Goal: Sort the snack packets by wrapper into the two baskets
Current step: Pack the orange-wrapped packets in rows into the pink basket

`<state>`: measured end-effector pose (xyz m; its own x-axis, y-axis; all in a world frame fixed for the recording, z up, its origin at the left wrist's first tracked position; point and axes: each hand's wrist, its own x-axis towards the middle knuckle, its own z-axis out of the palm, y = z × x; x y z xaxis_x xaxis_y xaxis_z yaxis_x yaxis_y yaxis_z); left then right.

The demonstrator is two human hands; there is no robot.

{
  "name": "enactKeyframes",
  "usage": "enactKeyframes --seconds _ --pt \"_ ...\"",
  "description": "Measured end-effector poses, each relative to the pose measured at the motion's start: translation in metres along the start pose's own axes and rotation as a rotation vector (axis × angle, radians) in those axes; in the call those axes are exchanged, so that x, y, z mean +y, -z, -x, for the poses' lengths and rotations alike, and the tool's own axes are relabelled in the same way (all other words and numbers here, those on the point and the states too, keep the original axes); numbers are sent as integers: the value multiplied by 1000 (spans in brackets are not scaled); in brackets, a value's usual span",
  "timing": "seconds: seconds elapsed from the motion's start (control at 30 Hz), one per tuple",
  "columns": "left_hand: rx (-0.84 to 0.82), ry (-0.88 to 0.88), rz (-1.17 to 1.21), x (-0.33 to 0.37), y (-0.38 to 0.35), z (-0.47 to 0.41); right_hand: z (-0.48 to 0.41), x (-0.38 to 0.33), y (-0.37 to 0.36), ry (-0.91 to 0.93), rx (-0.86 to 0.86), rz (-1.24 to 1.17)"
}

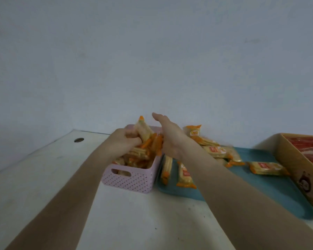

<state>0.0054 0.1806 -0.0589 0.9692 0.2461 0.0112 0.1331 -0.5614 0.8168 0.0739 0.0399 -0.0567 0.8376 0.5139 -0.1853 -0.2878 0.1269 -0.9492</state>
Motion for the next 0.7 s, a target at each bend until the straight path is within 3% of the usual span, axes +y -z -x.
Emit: enactKeyframes --seconds 0.1,0.17,0.3,0.4,0.57,0.7 --pt "313 -29 -266 -20 12 -3 2 4 4 40 96 -29" --pt "422 -8 -414 -32 18 -7 8 7 9 69 157 -5" --pt "213 216 -586 -61 22 -24 19 22 4 -34 143 407" --pt "262 248 -449 -65 25 -26 25 30 -3 -21 123 488" --pt "520 23 -483 -32 24 6 38 24 -4 214 127 489" --pt "536 -156 -445 19 10 39 73 -13 13 388 232 683"
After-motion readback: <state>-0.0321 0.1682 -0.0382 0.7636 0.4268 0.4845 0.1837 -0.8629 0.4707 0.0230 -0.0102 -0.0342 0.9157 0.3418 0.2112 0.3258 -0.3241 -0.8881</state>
